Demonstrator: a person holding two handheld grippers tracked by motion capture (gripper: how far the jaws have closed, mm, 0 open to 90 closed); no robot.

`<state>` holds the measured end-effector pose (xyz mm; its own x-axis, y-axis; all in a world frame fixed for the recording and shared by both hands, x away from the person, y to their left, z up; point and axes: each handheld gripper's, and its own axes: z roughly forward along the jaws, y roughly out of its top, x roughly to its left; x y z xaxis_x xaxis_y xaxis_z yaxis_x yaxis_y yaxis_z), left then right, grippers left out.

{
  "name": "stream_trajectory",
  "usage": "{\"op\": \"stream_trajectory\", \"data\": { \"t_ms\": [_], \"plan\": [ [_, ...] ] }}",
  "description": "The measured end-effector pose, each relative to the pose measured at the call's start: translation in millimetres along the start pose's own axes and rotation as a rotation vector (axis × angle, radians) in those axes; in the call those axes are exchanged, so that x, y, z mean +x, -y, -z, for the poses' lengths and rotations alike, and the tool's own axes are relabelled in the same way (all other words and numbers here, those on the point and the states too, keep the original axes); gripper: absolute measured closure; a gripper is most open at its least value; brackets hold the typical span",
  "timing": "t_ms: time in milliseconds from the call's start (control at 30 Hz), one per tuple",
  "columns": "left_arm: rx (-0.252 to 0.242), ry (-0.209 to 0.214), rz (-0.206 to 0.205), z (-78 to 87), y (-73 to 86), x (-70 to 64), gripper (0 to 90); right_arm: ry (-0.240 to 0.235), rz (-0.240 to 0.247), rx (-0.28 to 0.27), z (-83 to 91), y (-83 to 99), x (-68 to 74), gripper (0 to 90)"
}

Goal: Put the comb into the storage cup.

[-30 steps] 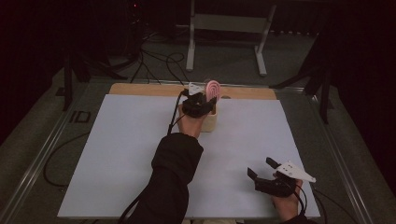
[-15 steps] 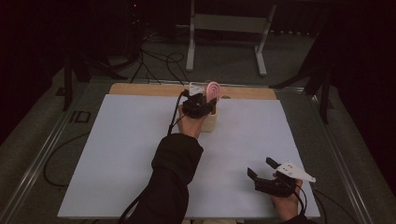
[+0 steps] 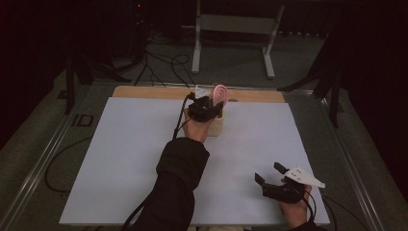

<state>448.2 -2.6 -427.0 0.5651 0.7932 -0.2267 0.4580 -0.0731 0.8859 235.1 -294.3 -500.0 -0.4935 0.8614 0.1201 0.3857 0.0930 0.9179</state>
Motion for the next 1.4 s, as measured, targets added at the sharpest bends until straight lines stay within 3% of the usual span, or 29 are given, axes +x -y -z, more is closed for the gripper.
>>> {"op": "stream_trajectory", "data": {
  "t_ms": [967, 1400],
  "plan": [
    [0.064, -0.030, -0.069, 0.7, -4.5, 10.9, 58.8, -0.001, -0.003, 0.000, -0.1, 0.2, -0.5, 9.3],
    [0.087, -0.061, -0.090, 2.1, -4.4, 17.7, 50.4, 0.001, -0.003, 0.000, -0.1, 0.3, -0.8, 9.3]
  ]
}}
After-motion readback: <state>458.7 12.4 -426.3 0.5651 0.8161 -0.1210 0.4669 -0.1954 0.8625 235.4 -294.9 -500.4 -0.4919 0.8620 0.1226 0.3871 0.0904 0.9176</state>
